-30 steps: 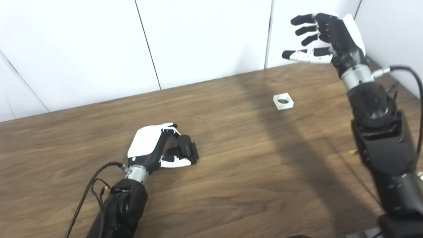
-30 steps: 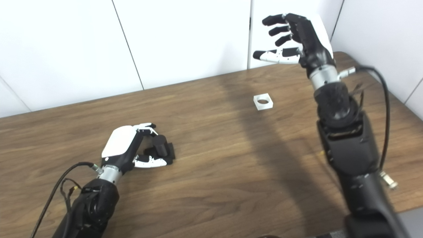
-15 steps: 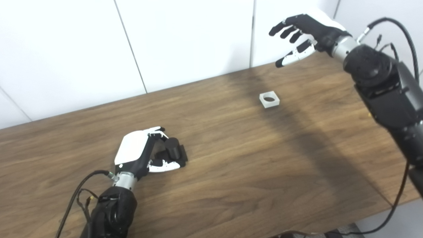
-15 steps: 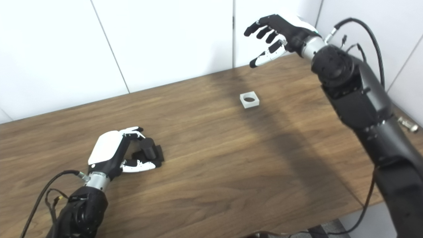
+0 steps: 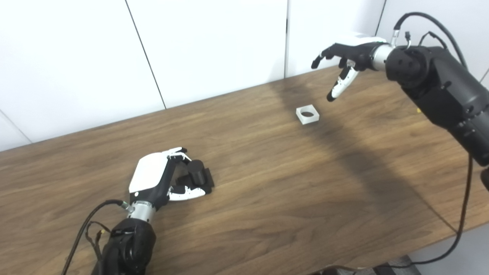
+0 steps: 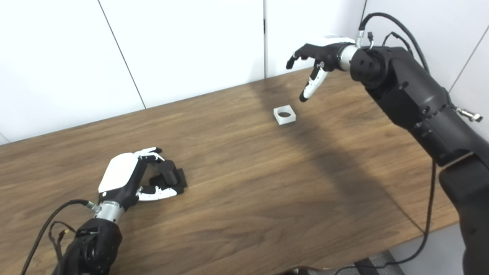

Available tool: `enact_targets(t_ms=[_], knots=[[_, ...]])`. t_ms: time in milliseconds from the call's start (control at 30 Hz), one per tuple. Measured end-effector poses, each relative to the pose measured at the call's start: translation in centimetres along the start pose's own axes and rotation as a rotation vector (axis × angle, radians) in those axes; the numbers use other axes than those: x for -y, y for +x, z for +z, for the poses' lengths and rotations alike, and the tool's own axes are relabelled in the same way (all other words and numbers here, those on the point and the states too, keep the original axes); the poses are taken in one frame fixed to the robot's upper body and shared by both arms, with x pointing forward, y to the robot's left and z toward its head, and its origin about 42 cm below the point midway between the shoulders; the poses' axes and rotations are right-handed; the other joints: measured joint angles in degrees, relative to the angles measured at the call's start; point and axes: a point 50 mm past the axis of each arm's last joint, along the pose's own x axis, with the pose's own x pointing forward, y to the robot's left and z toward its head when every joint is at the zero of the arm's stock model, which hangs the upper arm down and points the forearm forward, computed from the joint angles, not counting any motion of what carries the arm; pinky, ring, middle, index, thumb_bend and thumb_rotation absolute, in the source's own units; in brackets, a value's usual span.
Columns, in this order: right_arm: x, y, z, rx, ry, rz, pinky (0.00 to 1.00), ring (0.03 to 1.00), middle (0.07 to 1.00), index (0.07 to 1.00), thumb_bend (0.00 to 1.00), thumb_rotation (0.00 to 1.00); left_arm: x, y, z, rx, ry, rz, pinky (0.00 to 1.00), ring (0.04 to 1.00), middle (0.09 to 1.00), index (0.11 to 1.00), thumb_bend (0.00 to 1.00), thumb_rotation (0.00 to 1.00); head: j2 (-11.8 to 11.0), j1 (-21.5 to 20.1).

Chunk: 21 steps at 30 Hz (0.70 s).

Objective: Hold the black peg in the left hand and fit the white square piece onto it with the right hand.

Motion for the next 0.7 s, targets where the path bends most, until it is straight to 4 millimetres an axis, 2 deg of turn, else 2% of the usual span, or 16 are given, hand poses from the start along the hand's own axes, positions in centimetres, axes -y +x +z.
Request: enact_targets(t_ms=[200, 367, 500, 700], knots=[[-0.9, 1.0, -0.4, -0.03, -0.026, 0.067, 0.78, 0.903, 0.918, 0.814, 0.9, 0.21, 0.0, 0.0, 0.0, -0.001, -0.005, 0.001, 0.8, 0.849, 0.842, 0.541, 0.89, 0.34, 0.0, 0.4], [-2.2, 1.9, -0.4, -0.057, -0.062, 0.11, 0.82, 0.933, 0.938, 0.825, 0.93, 0.24, 0.1, -0.1, 0.0, -0.001, -0.006, 0.0, 0.79, 0.848, 0.842, 0.537, 0.89, 0.34, -0.1, 0.6], [-2.8, 2.4, -0.3, -0.069, -0.071, 0.118, 0.87, 0.972, 0.981, 0.833, 0.95, 0.26, 0.1, -0.1, 0.0, -0.001, -0.006, 0.0, 0.78, 0.843, 0.837, 0.537, 0.89, 0.33, -0.1, 0.7], [-3.6, 3.0, 0.2, -0.077, -0.079, 0.13, 0.92, 0.999, 0.992, 0.836, 0.96, 0.29, 0.1, -0.1, 0.0, -0.001, -0.006, 0.001, 0.79, 0.846, 0.841, 0.538, 0.89, 0.35, 0.0, 1.0]])
